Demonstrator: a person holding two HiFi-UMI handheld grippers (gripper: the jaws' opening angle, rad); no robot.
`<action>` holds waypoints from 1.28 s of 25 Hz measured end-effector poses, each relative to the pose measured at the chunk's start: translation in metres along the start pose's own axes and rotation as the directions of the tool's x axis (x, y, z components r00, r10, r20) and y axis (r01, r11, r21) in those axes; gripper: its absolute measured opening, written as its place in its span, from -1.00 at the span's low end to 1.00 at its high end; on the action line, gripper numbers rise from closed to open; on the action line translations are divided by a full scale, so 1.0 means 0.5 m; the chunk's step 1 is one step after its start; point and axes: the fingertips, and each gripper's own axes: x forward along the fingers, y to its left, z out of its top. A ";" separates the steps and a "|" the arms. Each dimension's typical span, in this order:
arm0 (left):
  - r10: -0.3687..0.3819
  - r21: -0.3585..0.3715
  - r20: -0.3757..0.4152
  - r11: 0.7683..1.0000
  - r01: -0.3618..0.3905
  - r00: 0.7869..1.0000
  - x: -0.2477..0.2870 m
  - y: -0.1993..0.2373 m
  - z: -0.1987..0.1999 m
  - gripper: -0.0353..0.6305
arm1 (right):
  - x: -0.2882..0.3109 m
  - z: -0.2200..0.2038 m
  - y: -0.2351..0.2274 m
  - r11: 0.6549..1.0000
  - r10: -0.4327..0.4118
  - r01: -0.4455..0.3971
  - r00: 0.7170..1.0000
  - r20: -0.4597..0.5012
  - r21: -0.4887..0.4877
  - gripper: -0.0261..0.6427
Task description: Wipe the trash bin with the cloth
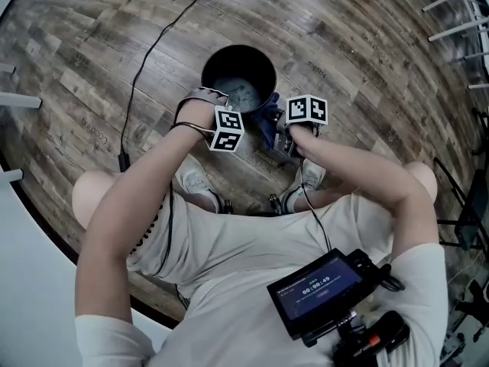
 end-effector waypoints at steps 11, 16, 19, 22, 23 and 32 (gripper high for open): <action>-0.004 -0.054 0.041 0.998 0.006 0.999 -0.004 0.001 0.043 -0.71 | 0.212 -0.044 -0.210 0.990 -0.107 0.110 0.993 -0.047 0.085 -0.74; 0.017 -0.116 0.110 0.993 -0.004 0.994 -0.013 0.011 0.070 -0.71 | 0.273 -0.069 -0.280 0.962 -0.095 0.114 0.992 -0.087 0.247 -0.74; 0.015 -0.119 0.141 0.993 0.002 0.990 -0.014 0.012 0.071 -0.71 | 0.259 -0.069 -0.274 0.974 -0.127 0.147 0.984 -0.124 0.169 -0.74; -0.029 -0.149 0.169 0.987 0.055 0.985 -0.019 0.011 0.077 -0.70 | 0.220 -0.068 -0.264 0.982 -0.170 0.182 0.968 -0.186 0.047 -0.74; -0.048 -0.142 0.166 0.987 0.072 0.985 -0.020 0.007 0.076 -0.55 | 0.203 -0.068 -0.256 0.983 -0.177 0.184 0.964 -0.200 0.018 -0.74; -0.015 -0.027 0.064 0.999 0.017 0.998 0.008 -0.004 -0.015 -0.38 | 0.014 -0.039 -0.024 0.999 0.001 -0.006 0.989 -0.151 -0.031 -0.74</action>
